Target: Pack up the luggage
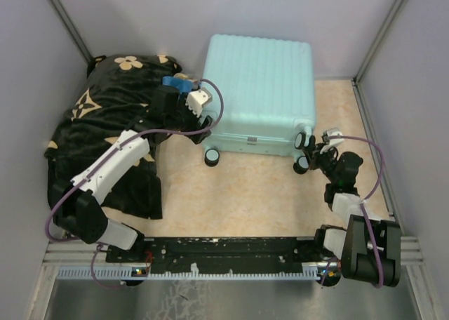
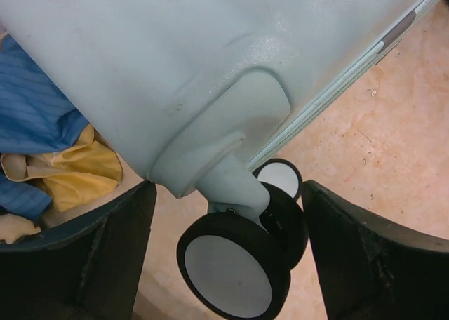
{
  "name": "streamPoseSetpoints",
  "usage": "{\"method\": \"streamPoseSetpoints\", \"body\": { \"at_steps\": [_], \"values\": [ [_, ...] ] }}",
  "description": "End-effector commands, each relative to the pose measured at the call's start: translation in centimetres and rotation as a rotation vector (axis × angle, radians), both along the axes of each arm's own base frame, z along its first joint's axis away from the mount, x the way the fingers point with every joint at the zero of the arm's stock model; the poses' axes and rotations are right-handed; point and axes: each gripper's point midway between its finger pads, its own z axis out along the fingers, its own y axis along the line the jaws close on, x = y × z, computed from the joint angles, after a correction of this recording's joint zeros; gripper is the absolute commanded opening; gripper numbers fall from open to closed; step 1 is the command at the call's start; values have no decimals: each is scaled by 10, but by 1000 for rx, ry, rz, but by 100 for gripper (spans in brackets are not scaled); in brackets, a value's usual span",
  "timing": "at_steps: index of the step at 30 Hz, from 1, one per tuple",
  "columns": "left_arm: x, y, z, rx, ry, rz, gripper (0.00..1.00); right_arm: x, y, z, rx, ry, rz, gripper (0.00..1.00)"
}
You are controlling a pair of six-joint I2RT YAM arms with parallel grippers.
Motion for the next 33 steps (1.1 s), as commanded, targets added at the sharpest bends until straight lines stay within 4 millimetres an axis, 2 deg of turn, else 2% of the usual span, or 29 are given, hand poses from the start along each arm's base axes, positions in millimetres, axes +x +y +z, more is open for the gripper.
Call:
{"method": "streamPoseSetpoints", "body": {
  "at_steps": [1,3,6,8,12,15,19,23,28,31,33],
  "values": [
    [-7,-8,-4,36,38,-5,85,20,-30,20,-87,-82,-139,0],
    [3,1,-8,74,17,55,84,20,-31,20,-86,-81,-148,0],
    [7,6,-14,113,24,74,92,20,-31,20,-79,-78,-150,0],
    [1,-1,-14,95,41,35,99,20,-31,19,-75,-77,-149,0],
    [-10,-16,-7,87,27,-33,100,21,-31,20,-72,-77,-154,0],
    [-12,-18,-7,102,16,-26,99,21,-31,20,-69,-76,-152,0],
    [-6,-9,-12,118,36,56,79,22,-32,21,-68,-79,-159,0],
    [-4,-3,-13,126,34,86,48,23,-37,21,-88,-83,-183,0],
    [0,6,-14,144,14,101,13,26,-44,27,-78,-91,-196,0],
    [6,15,-13,155,6,131,0,28,-53,37,-95,-108,-213,0],
    [8,20,-15,164,4,141,0,30,-62,42,-138,-118,-223,0]
  ]
}}
